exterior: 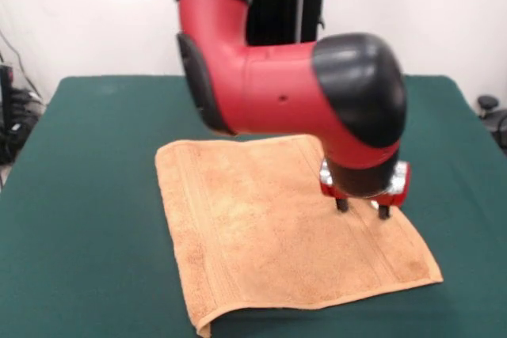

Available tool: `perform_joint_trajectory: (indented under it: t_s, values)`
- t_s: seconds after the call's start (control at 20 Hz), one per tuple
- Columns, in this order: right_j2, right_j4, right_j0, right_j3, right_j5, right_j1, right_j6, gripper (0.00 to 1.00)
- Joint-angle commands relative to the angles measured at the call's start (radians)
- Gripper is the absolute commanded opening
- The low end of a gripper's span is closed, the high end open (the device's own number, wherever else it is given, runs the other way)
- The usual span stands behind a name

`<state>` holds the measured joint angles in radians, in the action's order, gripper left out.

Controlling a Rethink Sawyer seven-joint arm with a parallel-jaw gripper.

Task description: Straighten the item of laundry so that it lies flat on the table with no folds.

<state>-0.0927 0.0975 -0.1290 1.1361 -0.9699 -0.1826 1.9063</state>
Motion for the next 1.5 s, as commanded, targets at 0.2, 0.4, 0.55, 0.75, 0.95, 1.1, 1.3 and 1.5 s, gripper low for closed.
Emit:
perform_joint_trajectory:
  t_s: [0.2, 0.4, 0.55, 0.75, 0.95, 1.1, 1.3, 1.5]
  values:
    - [-0.070, -0.075, 0.053, 0.131, 0.451, 0.331, 0.142, 1.00]
    - [-0.098, -0.049, 0.026, 0.148, 0.453, 0.337, 0.131, 1.00]
    - [-0.155, 0.004, -0.025, 0.182, 0.470, 0.357, 0.112, 1.00]
    - [-0.232, 0.095, -0.089, 0.231, 0.496, 0.393, 0.107, 1.00]
    - [-0.279, 0.143, -0.118, 0.273, 0.567, 0.411, 0.124, 1.00]
    - [-0.296, 0.158, -0.125, 0.294, 0.633, 0.417, 0.140, 1.00]
    - [-0.323, 0.174, -0.143, 0.318, 0.693, 0.428, 0.150, 1.00]
    - [-0.307, 0.170, -0.116, 0.323, 0.734, 0.414, 0.204, 1.00]
